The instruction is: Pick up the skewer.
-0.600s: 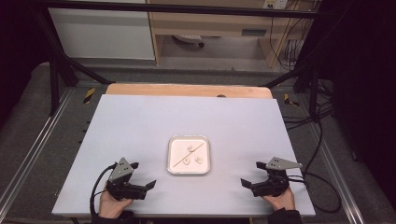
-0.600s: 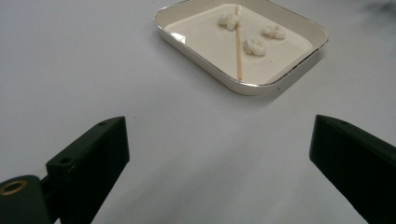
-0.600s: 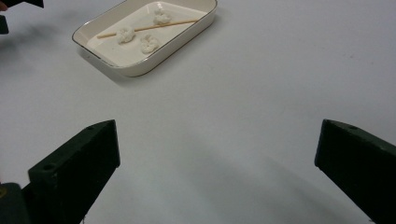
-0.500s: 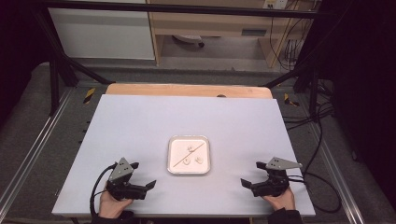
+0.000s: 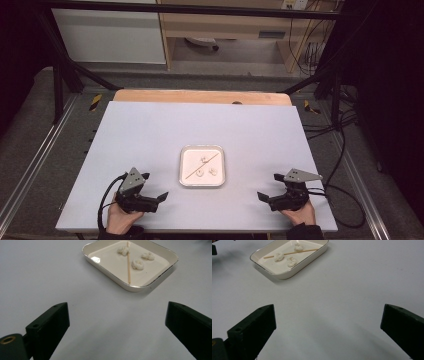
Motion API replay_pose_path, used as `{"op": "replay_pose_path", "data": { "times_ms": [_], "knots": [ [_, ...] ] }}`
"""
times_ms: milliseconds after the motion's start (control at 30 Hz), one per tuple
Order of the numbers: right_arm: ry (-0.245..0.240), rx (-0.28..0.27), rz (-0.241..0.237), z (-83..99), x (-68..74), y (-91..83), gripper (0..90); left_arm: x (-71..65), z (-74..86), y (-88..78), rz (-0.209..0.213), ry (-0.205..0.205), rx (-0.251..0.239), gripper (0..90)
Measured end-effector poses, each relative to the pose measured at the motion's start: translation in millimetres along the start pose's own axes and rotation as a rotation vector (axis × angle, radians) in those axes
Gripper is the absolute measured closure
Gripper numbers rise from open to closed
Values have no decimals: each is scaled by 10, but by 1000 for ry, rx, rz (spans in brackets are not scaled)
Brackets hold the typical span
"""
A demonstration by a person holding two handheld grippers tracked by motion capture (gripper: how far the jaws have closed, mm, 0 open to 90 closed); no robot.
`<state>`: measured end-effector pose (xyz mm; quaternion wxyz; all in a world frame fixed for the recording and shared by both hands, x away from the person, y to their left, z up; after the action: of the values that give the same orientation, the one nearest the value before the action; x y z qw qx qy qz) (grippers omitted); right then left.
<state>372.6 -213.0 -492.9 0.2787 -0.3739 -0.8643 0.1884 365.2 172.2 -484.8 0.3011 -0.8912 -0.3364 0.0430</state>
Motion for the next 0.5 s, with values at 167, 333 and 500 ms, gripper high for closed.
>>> {"op": "replay_pose_path", "data": {
  "times_ms": [167, 333, 500],
  "knots": [
    [1, 2, 0, 2, 1, 2, 7, -19, -74, 16, 4, 21, 5, 56],
    [-2, 1, 0, 0, -1, 2, 7, -52, -169, 41, 9, 52, 11, 56],
    [-2, 3, 1, 1, -2, 1, 7, -70, -266, 82, 14, 79, 24, 56]
  ]
}}
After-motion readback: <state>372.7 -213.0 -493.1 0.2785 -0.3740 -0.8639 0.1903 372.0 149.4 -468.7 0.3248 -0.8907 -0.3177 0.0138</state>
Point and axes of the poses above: each handheld gripper's, and its own axes: y roughly forward along the jaws, z roughly out of its underside, x roughly to its left, the point moved 8 cm from there along y, roughly forward along the jaws, and after that the axes turned 12 degrees about y, right-handed, at the moved point
